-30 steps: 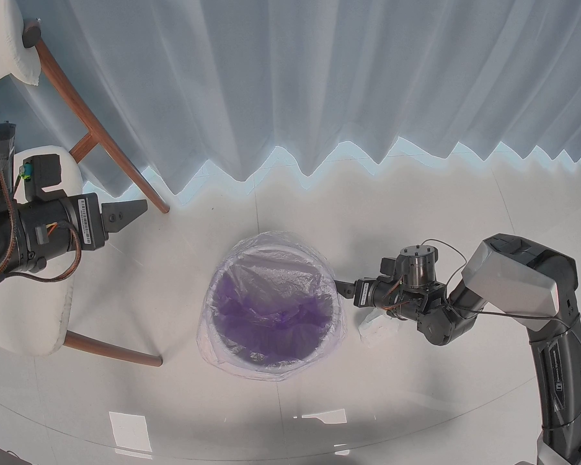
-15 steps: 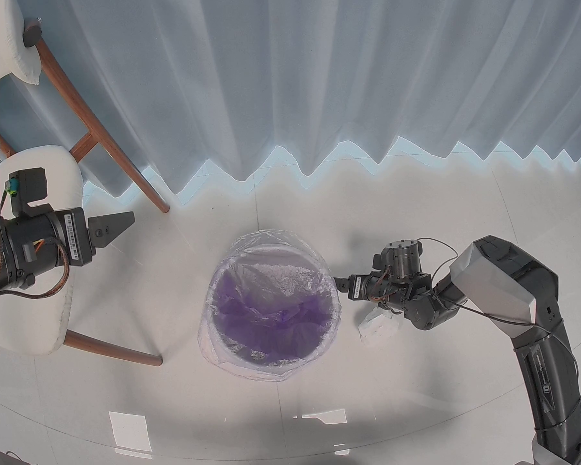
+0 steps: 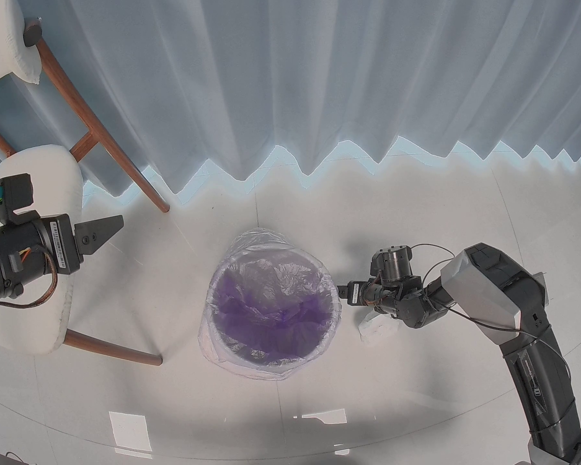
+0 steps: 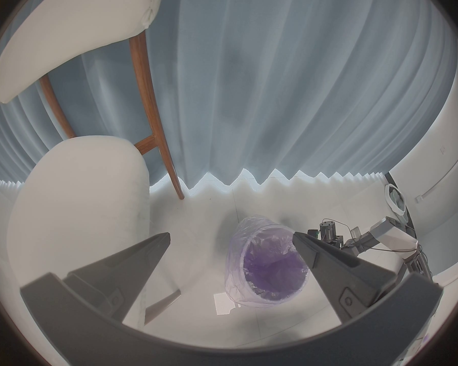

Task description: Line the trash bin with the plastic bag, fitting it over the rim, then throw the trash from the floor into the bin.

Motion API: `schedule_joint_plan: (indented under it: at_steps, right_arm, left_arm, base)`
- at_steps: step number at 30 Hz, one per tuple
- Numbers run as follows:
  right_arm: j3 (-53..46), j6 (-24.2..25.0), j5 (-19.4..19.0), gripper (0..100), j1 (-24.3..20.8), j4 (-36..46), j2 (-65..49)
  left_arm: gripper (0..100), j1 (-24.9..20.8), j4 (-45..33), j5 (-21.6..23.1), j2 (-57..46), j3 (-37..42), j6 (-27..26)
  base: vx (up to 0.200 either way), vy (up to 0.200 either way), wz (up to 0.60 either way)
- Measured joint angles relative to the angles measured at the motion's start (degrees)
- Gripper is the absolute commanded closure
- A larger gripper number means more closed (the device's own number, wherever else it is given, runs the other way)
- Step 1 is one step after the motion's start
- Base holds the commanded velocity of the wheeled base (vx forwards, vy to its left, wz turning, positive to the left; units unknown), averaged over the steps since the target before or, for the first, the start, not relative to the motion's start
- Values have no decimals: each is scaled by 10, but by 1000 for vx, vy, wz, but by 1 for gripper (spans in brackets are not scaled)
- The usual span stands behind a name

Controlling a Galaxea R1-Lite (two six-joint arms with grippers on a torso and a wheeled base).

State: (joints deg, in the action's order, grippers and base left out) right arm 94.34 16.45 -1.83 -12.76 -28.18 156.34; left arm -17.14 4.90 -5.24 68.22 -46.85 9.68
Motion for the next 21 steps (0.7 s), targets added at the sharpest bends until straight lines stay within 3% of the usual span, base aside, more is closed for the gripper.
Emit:
schedule_joint_plan:
  at_steps: [5,11,16,21]
  right_arm:
    - [6,27,5,0,0,8,-5]
    - [-28,113,0,0,8,40,-67]
    - [-89,185,-18,0,24,62,-154]
    - [-189,217,-29,0,36,68,-254]
  left_arm:
    - [0,0,0,0,-9,3,0]
    - [0,0,1,1,-16,2,-1]
    - [0,0,1,2,-25,3,-1]
    - [0,2,3,4,-29,5,1]
  base:
    - [0,0,0]
    - [0,0,0]
    - [0,0,0]
    - [0,0,0]
